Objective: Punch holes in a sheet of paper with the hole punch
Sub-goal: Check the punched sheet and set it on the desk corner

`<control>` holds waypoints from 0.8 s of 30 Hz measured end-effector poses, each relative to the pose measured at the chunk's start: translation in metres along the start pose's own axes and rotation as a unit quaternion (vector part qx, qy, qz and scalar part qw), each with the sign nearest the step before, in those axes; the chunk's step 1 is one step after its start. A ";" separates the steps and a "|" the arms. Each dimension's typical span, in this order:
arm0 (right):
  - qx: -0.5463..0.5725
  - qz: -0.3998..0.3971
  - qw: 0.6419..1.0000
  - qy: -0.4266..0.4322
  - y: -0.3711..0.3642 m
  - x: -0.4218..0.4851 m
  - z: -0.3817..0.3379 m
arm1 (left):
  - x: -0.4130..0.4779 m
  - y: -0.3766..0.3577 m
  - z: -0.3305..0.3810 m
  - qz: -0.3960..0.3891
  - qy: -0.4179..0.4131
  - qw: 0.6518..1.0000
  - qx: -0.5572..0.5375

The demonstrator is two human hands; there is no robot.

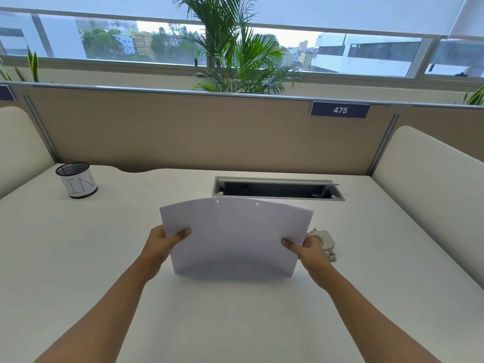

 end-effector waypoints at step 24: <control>0.221 -0.035 0.971 -0.086 -0.013 -0.012 -0.014 | -0.017 -0.041 0.005 0.061 0.001 0.978 -0.199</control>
Point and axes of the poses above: each hand's wrist, its own x-axis towards the middle knuckle, its own y-axis out of the back of the hand, z = x × y, the point moved 5 cm from there along x, towards the middle knuckle, and after that the axes turned 7 degrees about z, right-handed, at the moved point
